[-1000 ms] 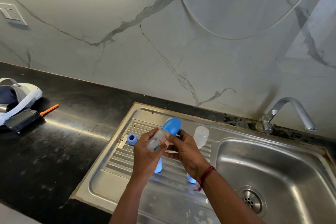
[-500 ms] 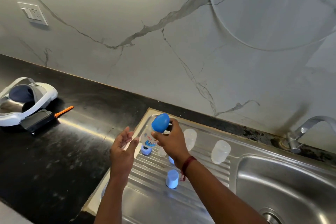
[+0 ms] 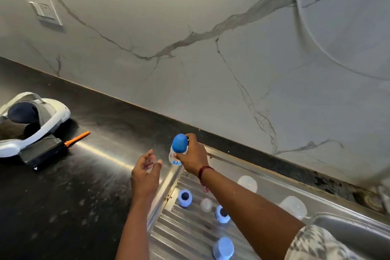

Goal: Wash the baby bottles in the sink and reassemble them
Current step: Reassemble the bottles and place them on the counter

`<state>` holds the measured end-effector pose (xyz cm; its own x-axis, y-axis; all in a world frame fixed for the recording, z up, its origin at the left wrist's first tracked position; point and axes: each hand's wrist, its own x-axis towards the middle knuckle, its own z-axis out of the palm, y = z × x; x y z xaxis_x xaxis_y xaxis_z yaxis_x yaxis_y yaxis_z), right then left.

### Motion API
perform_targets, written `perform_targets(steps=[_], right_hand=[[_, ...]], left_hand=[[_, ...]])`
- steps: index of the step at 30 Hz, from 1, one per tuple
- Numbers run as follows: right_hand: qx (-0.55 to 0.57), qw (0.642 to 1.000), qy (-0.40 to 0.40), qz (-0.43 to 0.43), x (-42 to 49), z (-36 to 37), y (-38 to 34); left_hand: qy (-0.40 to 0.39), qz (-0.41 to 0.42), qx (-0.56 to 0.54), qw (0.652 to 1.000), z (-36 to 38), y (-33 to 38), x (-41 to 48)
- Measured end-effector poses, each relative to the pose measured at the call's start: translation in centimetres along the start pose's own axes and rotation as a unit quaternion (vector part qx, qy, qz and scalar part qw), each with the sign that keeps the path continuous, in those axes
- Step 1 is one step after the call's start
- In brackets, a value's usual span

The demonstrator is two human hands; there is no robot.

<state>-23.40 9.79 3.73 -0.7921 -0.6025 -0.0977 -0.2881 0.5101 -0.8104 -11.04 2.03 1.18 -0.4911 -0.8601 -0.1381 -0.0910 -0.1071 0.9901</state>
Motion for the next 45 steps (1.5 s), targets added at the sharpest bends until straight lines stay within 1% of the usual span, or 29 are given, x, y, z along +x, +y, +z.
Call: perform_targets(steps=[4,11,16,20,23,29,33,38,41,45], right_hand=[[-0.049,0.999,-0.013,-0.014,2.7,1.4,-0.1],[-0.069,0.997,-0.013,-0.014,6.2,2.5,-0.7],[-0.08,0.996,-0.025,0.004,7.2,3.3,-1.0],[-0.076,0.995,-0.045,0.036,6.7,2.6,-1.1],[-0.082,0.995,-0.041,0.042,5.2,0.7,-1.2],[-0.109,0.994,-0.028,-0.008,-0.9,-4.2,-1.5],[-0.115,0.993,-0.01,-0.039,-6.5,-7.2,-0.7],[-0.097,0.995,0.004,-0.034,-12.8,-9.6,2.1],[-0.085,0.996,0.01,-0.022,-16.1,-10.7,4.2],[-0.078,0.996,0.034,-0.006,-18.8,-11.4,6.9]], left_hand=[[0.002,0.002,0.024,1.0,-0.3,-0.7,2.1],[0.02,0.005,0.039,0.999,-0.9,-1.4,3.8],[0.02,0.005,0.044,0.999,-1.4,-1.4,4.0],[0.021,0.019,0.053,0.998,-1.7,-0.7,3.5],[0.018,0.029,0.056,0.998,-1.7,-0.1,2.5],[-0.031,0.064,0.051,0.996,0.9,1.8,-2.9],[-0.074,0.091,0.058,0.991,2.7,1.3,-8.0],[-0.113,0.109,0.086,0.984,4.3,-0.5,-14.0],[-0.131,0.105,0.117,0.979,5.2,-0.8,-16.4],[-0.13,0.107,0.122,0.978,6.3,-0.5,-18.1]])
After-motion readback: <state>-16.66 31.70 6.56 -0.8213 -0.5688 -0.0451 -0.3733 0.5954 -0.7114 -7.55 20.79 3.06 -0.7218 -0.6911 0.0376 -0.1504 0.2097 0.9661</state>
